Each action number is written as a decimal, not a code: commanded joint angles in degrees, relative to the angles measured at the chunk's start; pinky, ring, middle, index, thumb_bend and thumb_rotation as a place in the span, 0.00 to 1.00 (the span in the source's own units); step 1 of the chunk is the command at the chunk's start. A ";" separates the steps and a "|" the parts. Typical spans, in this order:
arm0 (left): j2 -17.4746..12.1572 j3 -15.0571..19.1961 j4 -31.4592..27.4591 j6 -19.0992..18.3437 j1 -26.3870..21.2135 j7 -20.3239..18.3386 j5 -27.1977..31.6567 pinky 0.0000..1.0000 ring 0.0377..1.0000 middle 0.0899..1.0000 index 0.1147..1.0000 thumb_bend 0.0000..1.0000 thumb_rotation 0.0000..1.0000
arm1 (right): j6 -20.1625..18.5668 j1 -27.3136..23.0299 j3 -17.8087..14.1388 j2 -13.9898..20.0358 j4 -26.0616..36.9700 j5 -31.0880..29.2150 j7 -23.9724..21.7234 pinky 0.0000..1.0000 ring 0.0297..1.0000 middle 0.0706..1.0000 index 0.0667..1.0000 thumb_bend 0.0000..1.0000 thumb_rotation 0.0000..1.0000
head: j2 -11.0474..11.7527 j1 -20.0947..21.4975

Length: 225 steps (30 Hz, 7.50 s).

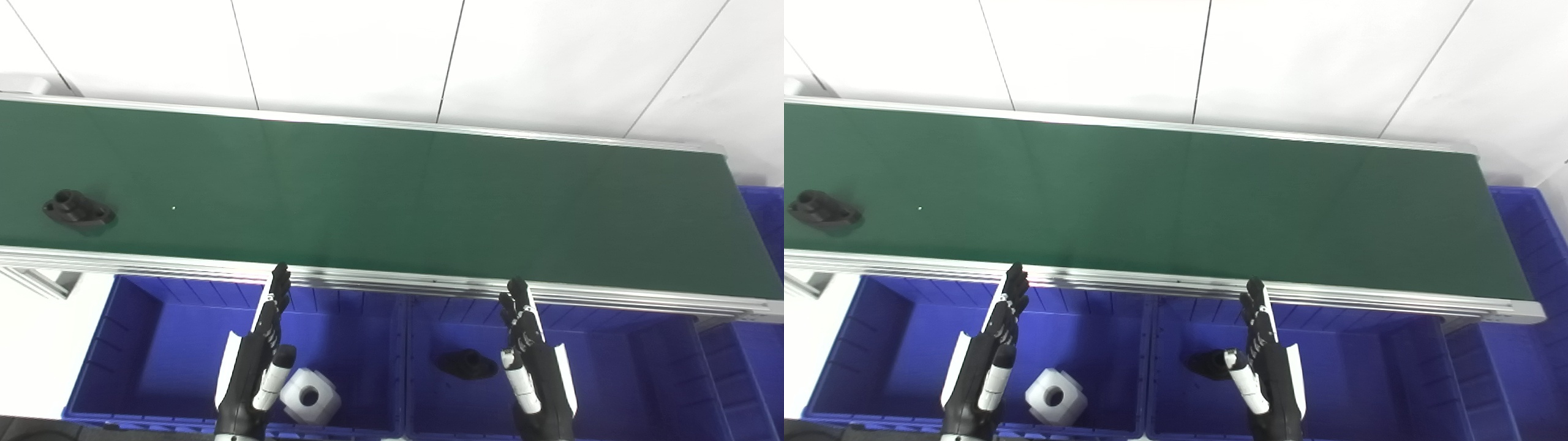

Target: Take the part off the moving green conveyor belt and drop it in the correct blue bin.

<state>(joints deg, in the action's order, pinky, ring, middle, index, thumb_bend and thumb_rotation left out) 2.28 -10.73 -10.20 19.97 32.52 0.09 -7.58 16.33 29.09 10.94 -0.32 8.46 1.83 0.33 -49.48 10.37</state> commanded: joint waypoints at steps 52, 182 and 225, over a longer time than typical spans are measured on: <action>1.10 -2.42 2.23 1.57 -0.62 -0.81 1.76 1.00 1.00 1.00 1.00 0.81 0.91 | 5.13 -0.60 -1.04 1.90 -2.31 -3.07 -3.40 1.00 0.99 1.00 1.00 1.00 0.79 | 2.94 -7.99; 7.12 -12.00 8.49 3.16 -2.09 5.68 -7.57 1.00 1.00 1.00 1.00 0.75 0.85 | -29.02 -56.99 20.98 -4.41 -29.58 56.87 -12.02 0.44 0.51 0.58 0.75 0.91 0.33 | 6.77 -21.07; 5.80 -11.75 5.26 1.75 -0.71 4.43 -5.31 1.00 1.00 1.00 1.00 0.72 0.84 | -35.60 -50.65 26.44 2.25 -20.84 51.83 -6.35 0.21 0.37 0.48 0.46 0.51 0.00 | 4.34 -15.75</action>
<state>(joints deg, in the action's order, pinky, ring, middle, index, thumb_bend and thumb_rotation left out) 2.96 -18.55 -2.96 21.06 30.90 4.70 -13.80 -17.53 -21.17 36.81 1.33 -15.54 52.57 -2.98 -45.09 -5.37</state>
